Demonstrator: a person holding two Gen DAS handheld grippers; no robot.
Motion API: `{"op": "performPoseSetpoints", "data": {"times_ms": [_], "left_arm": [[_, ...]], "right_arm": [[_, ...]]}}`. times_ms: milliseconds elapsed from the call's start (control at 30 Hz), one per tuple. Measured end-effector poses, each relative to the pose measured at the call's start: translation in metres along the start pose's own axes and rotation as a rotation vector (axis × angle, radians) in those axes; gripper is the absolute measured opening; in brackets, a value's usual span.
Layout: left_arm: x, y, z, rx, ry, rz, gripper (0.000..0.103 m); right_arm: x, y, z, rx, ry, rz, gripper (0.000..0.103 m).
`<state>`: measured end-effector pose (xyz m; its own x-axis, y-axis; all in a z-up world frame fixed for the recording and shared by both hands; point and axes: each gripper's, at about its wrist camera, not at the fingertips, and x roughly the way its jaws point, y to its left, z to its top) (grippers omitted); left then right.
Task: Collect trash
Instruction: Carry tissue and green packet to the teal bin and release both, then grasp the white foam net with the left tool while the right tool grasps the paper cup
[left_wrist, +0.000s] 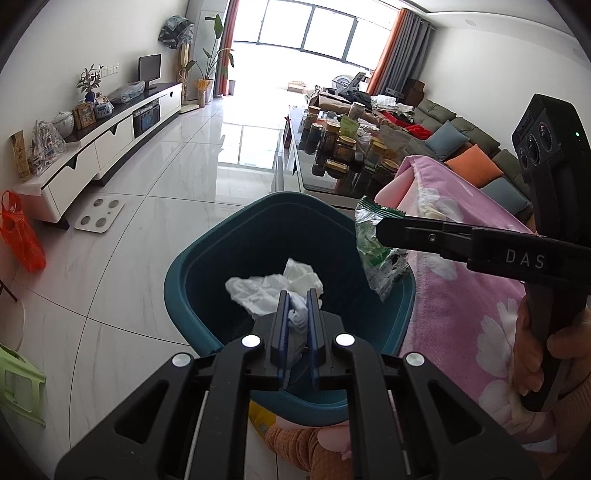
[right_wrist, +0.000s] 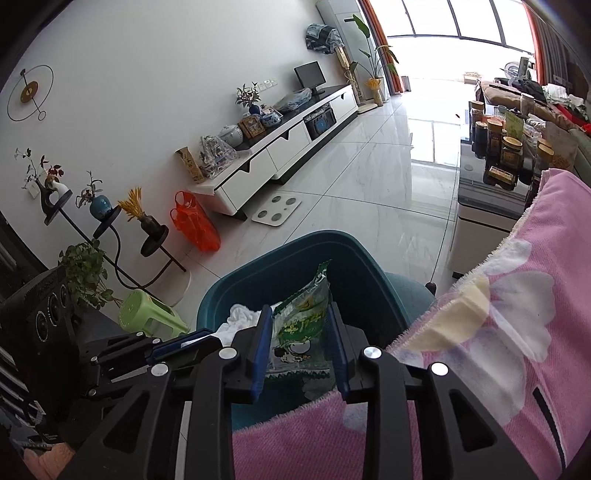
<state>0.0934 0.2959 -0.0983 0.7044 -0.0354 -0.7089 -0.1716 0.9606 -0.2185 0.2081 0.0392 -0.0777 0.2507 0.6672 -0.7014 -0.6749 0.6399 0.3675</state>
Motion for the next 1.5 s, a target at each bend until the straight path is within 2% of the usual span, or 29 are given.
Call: {"op": "performPoseSetpoints", "data": {"times_ms": [100, 133, 233, 367, 533, 733, 967, 1067, 1233, 1500], "left_arm": [[0.009, 0.002, 0.001, -0.015, 0.004, 0.006, 0.018], [0.01, 0.004, 0.001, -0.019, 0.004, 0.009, 0.018], [0.008, 0.003, 0.001, -0.03, -0.012, 0.007, 0.019], [-0.006, 0.0, 0.001, -0.021, -0.054, 0.008, 0.03], [-0.029, -0.028, 0.004, 0.04, -0.125, -0.032, 0.043], [-0.046, -0.08, 0.005, 0.142, -0.169, -0.151, 0.051], [-0.034, -0.16, -0.001, 0.255, -0.132, -0.31, 0.051], [-0.026, -0.191, -0.003, 0.294, -0.108, -0.36, 0.051], [-0.011, -0.241, -0.004, 0.353, -0.07, -0.437, 0.055], [0.023, -0.314, 0.01, 0.399, 0.001, -0.529, 0.06]], "right_arm": [[-0.001, -0.001, -0.001, 0.004, -0.002, -0.002, 0.03], [-0.002, -0.002, -0.001, 0.006, -0.003, -0.004, 0.033], [-0.007, -0.004, -0.003, 0.011, -0.01, -0.001, 0.034], [-0.023, -0.006, -0.008, 0.013, -0.037, 0.006, 0.035], [-0.067, -0.009, -0.022, -0.018, -0.11, -0.009, 0.039], [-0.133, -0.027, -0.046, -0.02, -0.209, -0.064, 0.042], [-0.208, -0.062, -0.079, 0.032, -0.308, -0.157, 0.043], [-0.234, -0.078, -0.093, 0.061, -0.335, -0.222, 0.043], [-0.264, -0.12, -0.109, 0.144, -0.345, -0.339, 0.043], [-0.283, -0.191, -0.118, 0.263, -0.314, -0.45, 0.045]]}}
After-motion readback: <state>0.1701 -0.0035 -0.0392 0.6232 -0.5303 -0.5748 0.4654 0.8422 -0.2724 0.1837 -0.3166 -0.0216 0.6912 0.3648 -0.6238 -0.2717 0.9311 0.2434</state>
